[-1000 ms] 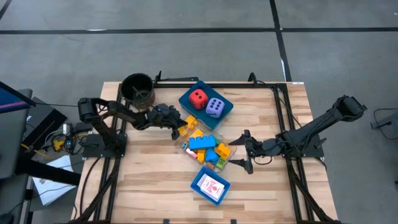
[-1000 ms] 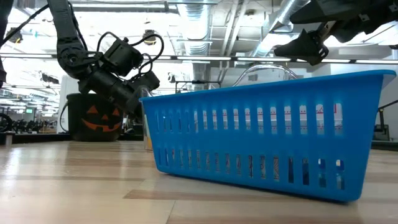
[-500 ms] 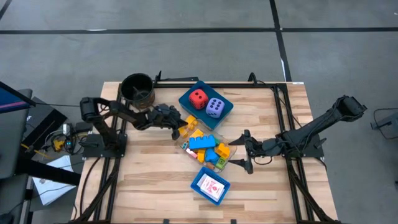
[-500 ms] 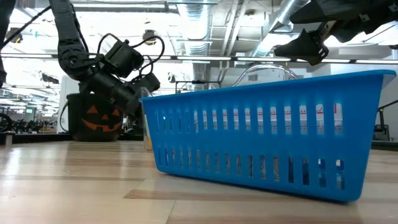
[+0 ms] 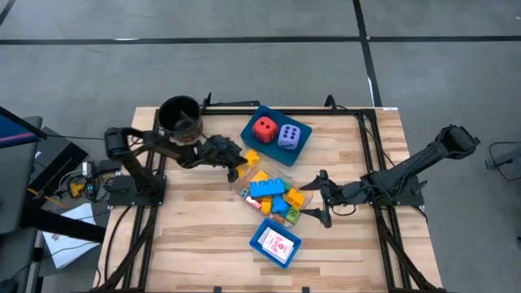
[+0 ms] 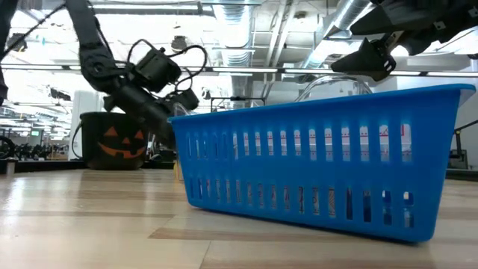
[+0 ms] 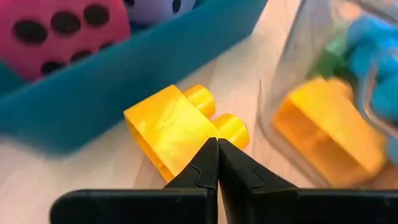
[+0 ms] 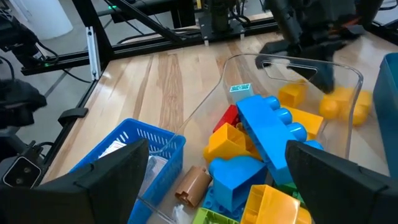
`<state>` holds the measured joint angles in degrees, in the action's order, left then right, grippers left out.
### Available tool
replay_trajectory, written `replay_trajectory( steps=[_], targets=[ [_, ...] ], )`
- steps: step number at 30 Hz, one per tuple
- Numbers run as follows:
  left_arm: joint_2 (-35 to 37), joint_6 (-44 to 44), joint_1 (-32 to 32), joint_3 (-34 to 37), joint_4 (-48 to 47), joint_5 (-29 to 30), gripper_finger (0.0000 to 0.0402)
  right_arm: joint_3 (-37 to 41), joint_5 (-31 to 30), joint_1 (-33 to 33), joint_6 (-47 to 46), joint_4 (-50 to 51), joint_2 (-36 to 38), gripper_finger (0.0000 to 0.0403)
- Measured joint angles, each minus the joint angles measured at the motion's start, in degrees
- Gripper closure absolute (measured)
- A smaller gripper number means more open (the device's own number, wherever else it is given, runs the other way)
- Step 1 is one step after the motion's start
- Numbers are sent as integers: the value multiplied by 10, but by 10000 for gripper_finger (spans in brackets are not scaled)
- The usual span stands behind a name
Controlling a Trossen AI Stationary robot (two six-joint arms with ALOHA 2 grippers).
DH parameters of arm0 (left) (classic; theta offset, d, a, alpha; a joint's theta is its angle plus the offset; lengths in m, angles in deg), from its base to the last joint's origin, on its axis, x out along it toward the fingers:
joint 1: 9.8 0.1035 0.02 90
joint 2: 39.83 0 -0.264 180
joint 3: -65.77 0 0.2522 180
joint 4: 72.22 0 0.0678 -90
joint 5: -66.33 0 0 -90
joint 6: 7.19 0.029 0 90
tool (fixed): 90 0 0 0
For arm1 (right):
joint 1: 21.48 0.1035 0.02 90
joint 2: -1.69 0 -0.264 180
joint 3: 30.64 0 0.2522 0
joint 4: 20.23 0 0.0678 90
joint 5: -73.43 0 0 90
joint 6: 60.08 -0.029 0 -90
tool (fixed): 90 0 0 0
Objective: Pick & Place Toys
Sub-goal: Move the yellow game piece block to the center of the table, then adjust the ocean blue bin
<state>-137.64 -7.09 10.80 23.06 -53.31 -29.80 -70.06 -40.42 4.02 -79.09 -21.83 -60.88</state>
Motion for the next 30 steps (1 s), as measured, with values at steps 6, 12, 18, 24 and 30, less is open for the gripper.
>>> replay_trajectory(
  steps=[6, 12, 18, 24, 30],
  targets=[
    [101, -7, -16, 42, -103, 2, 401, 0, 0, 1, -1, -1, 0, 35],
    [189, -52, -60, 116, -137, 0, 401, 0, 0, 3, -4, -5, 0, 35],
    [281, -113, -146, 174, -171, -20, 401, 0, 0, 3, -5, -5, 0, 35],
    [374, -141, -211, 190, -240, -24, 401, 0, -1, 1, -5, -6, 0, 35],
    [452, -108, -257, 191, -251, -59, 401, 0, -31, -24, -16, -9, 0, 35]
  ],
)
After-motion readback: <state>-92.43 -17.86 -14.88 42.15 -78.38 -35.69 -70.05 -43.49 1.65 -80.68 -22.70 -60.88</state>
